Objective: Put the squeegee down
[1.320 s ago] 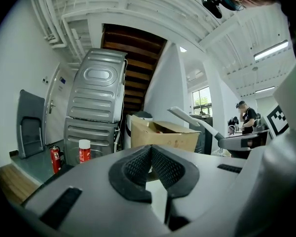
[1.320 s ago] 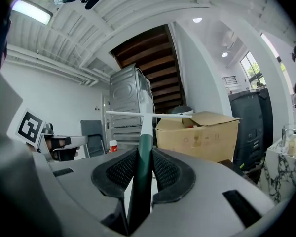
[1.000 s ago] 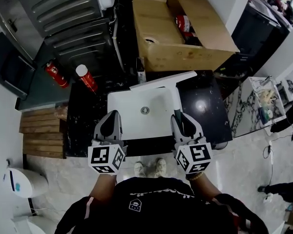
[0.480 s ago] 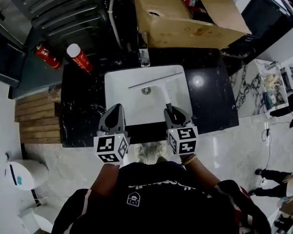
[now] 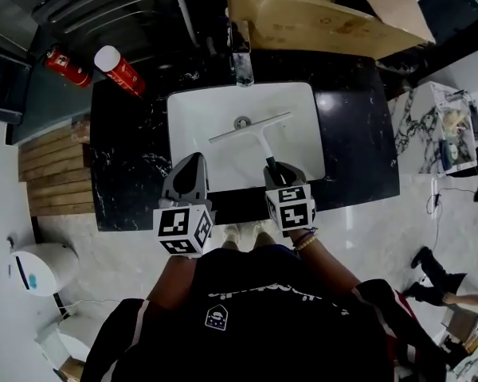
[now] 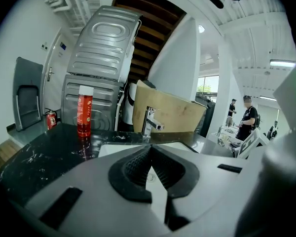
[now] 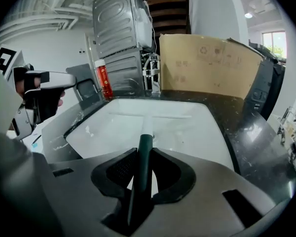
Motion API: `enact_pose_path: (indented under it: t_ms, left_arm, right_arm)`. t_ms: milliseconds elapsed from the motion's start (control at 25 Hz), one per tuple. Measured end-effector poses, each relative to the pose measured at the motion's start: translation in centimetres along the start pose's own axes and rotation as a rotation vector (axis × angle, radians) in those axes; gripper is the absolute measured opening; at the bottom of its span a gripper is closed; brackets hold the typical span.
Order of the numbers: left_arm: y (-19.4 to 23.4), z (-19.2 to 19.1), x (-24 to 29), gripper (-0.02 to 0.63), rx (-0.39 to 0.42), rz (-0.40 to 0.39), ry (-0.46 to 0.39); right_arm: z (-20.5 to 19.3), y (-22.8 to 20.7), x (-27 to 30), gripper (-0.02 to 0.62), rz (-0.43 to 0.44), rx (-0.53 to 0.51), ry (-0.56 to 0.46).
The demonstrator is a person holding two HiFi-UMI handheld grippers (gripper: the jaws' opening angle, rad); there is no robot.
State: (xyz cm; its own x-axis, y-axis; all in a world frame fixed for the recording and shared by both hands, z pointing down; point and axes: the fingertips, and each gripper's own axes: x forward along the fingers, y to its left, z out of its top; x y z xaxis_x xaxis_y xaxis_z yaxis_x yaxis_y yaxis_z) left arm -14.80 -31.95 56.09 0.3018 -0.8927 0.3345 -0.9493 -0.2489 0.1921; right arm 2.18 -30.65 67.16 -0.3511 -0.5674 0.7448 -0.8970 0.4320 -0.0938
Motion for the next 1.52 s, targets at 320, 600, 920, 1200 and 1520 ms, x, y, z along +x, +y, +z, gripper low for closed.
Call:
enact_pose_path:
  t_ms: [320, 600, 920, 1200, 1520]
  left_arm:
    - [0.0, 0.8, 0.2, 0.012, 0.002, 0.0, -0.013]
    - [0.0, 3.3, -1.3, 0.014, 0.025, 0.011, -0.066]
    - [-0.4, 10.4, -3.7, 0.014, 0.072, 0.009, -0.213]
    - [-1.7, 19.6, -5.8, 0.012, 0.151, -0.037, -0.393]
    - [-2.7, 20.2, -6.3, 0.012, 0.134, -0.077, -0.391]
  right_arm:
    - [0.7, -0.5, -0.2, 0.14, -0.006, -0.015, -0.018]
    - [2.7, -1.2, -1.7, 0.143, -0.011, -0.032, -0.085]
    - [13.3, -1.1, -10.1, 0.121, 0.003, -0.066, -0.449]
    - [23.9, -0.7, -22.7, 0.051, 0.02, -0.141, -0.858]
    - [23.8, -1.1, -25.0, 0.038, -0.001, -0.107, -0.862]
